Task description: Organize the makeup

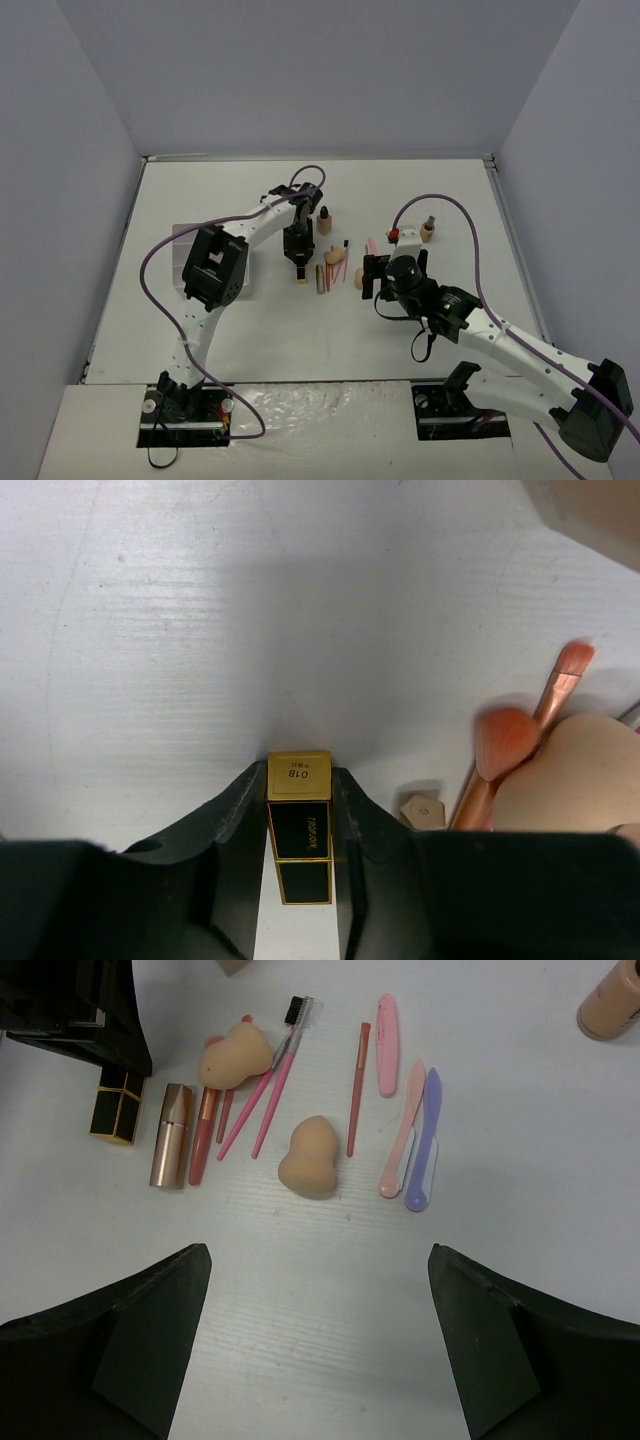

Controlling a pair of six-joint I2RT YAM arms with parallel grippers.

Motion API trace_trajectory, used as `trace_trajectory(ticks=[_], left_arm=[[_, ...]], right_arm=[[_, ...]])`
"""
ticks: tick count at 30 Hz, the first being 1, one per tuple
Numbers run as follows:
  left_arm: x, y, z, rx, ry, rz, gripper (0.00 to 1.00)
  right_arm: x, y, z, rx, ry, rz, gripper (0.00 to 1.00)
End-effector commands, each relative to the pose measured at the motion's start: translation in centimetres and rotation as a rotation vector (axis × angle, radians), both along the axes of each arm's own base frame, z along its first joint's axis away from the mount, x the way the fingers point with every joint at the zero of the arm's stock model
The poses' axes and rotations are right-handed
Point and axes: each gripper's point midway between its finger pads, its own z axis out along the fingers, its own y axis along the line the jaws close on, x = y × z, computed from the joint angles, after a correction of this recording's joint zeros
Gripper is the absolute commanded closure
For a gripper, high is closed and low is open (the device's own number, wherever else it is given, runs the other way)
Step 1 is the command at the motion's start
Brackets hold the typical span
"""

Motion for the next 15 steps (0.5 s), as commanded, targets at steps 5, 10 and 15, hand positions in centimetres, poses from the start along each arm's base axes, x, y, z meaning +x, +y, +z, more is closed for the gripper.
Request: trace_trajectory(ticks=[5,10,15], left_arm=[[2.6,0.3,8.8,-0.067,-0.226,0.022,1.00],[3.6,1.6,17.0,-0.121,-0.503,0.029,1.00],[4.0,5.2,24.2,-0.110,-0.855,0.075,1.00]], right_arm=[[0.7,-0.3,1.4,0.026,-0.051,-0.036,0.12],[0.9,-0.2,1.8,0.025,-0.059,-0.029,0.12],[1.0,0.0,2.0,0.018,-0.060,-0.015,0.12]])
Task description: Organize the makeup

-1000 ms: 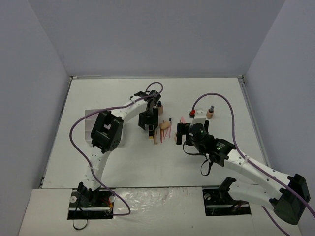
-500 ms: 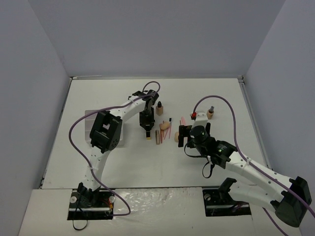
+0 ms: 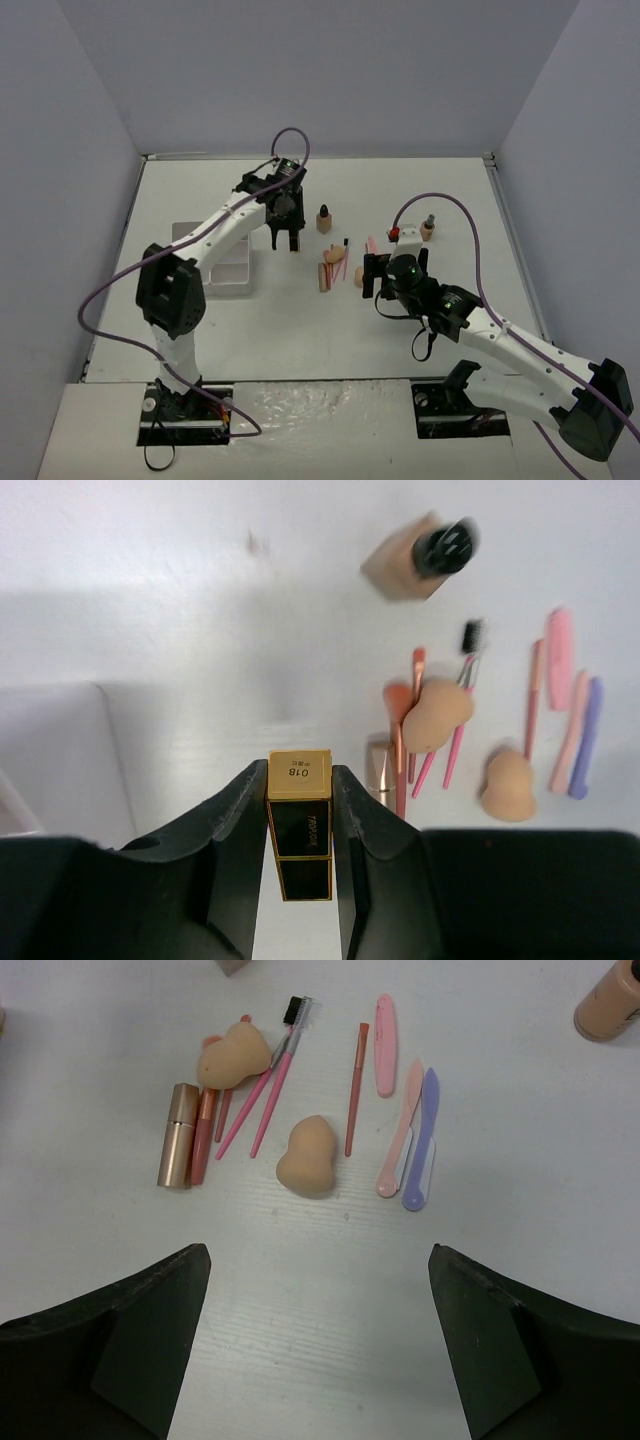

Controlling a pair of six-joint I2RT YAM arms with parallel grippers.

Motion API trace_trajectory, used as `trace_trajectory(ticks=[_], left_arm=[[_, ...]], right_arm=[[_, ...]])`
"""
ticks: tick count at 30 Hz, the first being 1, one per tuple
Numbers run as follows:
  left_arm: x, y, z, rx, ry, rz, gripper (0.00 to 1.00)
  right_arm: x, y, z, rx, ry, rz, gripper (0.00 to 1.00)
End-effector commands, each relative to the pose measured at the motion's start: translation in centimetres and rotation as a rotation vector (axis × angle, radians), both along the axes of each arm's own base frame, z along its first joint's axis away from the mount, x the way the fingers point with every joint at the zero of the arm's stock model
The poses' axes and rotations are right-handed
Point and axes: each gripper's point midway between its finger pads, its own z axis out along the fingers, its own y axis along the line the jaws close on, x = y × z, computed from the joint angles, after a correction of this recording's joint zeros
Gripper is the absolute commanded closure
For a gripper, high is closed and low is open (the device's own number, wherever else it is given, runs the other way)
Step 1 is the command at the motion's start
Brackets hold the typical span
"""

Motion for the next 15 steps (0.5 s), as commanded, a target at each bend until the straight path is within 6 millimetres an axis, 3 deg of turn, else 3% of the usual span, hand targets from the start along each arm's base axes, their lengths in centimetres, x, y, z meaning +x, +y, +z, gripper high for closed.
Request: trace_trajectory(ticks=[1,5,7,10,12,15], left_arm=[[2.0,4.3,12.1,-0.021,-0.477,0.102,1.00],[1.8,8.0,13.5,0.051,-0.728,0.148,1.00],[1.4,9.3,15.2,0.057,-0.850,0.173,1.00],[1.5,10.5,15.5,0.068,-0.961,0.192,1.00],[1.6,11.0,14.1,0.088,-0.962,0.190,1.00],[1.9,12.0,13.6,0.084,-0.998,0.211,1.00]], right_arm=[[1.1,0.2,1.9,0.020,-0.059,-0.015,0.12],[1.2,0.5,2.2,0.024,-0.066,0.005,0.12],[1.2,0.7,2.3,0.025,-0.070,0.015,0.12],[1.1,1.0,2.3,0.024,-0.072,0.041,0.12],[1.1,1.2,2.2,0.027,-0.069,0.052,0.12],[1.0,1.4,2.1,0.030,-0.068,0.065,0.12]])
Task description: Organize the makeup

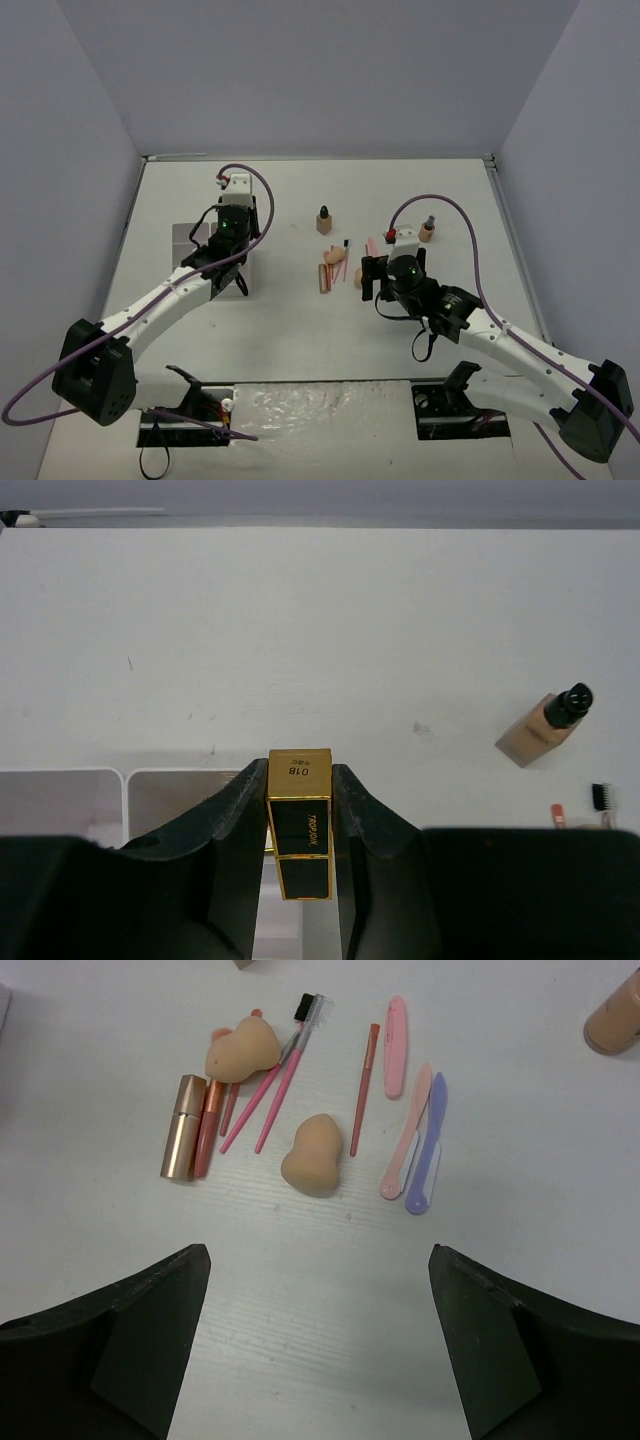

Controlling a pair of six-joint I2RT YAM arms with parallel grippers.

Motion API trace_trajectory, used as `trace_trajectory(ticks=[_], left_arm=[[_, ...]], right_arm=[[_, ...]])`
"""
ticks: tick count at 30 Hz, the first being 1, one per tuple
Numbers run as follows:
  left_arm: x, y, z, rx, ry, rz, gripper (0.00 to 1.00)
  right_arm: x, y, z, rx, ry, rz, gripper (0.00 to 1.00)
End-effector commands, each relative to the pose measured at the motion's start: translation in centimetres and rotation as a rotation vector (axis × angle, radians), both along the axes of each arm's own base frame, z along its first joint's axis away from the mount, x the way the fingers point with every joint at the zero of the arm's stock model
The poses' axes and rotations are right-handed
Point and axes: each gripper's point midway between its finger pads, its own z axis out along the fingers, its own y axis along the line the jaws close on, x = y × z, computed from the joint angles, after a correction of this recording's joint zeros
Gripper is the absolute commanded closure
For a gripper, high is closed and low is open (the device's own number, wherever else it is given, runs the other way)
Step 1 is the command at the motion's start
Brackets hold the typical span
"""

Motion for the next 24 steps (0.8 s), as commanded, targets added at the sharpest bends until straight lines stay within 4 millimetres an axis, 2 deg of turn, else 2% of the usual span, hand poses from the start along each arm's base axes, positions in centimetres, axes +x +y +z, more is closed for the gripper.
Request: trace_trajectory(ticks=[1,8,24], left_arm=[[2.0,1.6,7.3,-0.075,-0.305,0.053,1.00],[2.4,3.8,6.5,-0.120,-0.347,0.071,1.00],[3.7,4.7,3.0,-0.123,-0.317,0.040,1.00]], right_arm=[[1.0,1.2,2.1,0.053,-0.062,0.024,0.11],[0.8,1.3,2.0,0.057,-0.062,0.040,0.11],[1.0,1.7,1.8,0.040,-0.062,0.066,0.11]])
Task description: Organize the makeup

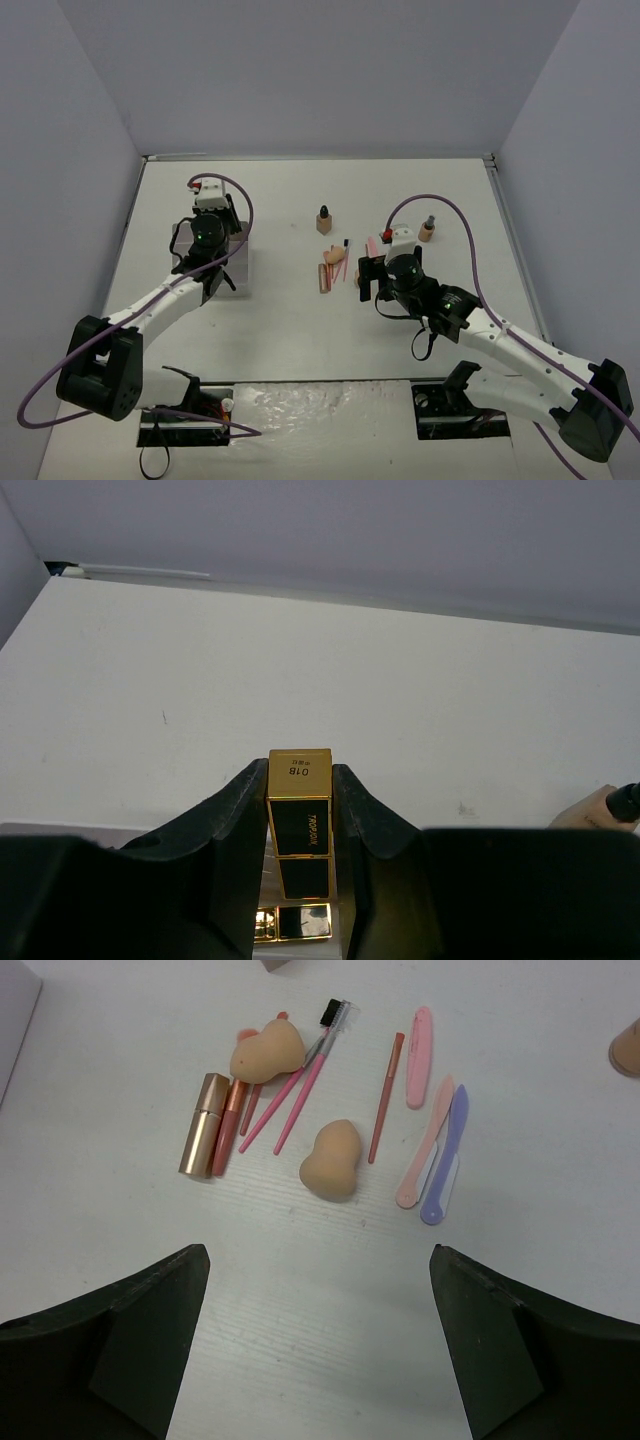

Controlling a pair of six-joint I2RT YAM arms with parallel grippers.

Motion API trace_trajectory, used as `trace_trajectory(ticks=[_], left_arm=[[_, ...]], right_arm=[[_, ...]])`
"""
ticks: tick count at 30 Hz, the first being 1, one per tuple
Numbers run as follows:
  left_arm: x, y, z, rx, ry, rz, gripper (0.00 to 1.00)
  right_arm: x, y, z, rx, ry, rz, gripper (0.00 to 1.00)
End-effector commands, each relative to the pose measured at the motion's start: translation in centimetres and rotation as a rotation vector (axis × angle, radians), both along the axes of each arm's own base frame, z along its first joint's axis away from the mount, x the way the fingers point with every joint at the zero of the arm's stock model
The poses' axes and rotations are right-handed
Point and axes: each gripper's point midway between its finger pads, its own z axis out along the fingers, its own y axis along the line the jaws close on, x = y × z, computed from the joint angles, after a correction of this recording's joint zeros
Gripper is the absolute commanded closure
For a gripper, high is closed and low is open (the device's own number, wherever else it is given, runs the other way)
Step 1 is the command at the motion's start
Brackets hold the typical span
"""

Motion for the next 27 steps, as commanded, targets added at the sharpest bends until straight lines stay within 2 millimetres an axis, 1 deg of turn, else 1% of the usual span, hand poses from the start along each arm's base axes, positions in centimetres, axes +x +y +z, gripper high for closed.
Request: trace_trajectory(ticks=[1,4,7,12,17,21,23,25,27], left_arm=[[0.9,-0.5,3.7,-0.062,-0.137,-0.025,1.00],[0.9,-0.6,3.2,-0.065,-0.132,-0.031,1.00],[1.0,-0.7,2.5,-0.065,-0.119,-0.035,0.97],[0.9,-1.0,1.2,-0.068,-0.091,-0.049,0.88],[0.7,-1.1,0.1,-0.066,-0.055,-0.058,0.87],[0.2,-1.1,-0.1,-0.072,-0.045,-0.062,0.78],[0.0,-1.0,0.1,-0.075,-0.043,-0.061,0.70],[-0.3,-1.1,0.6,-0.079,-0.043,-0.066,0.60],[-0.6,-1.0,1.4,-0.082,-0.041,-0.066,0.55]], right_arm=[[1.0,0.8,1.5,0.035,-0.051,0.006,0.10],[1.0,0.7,1.4,0.033,-0.051,0.005,0.10],[1.0,0.7,1.3,0.032,-0.049,0.007,0.10],[0.8,0.8,1.1,0.038,-0.044,0.013,0.10],[0.8,0.8,1.2,0.044,-0.046,0.011,0.10],[0.8,0.8,1.2,0.048,-0.048,0.014,0.10],[0.7,1.0,1.2,0.050,-0.044,0.017,0.10],[0.7,1.0,1.2,0.051,-0.044,0.020,0.10],[0.7,1.1,1.2,0.054,-0.044,0.022,0.09]])
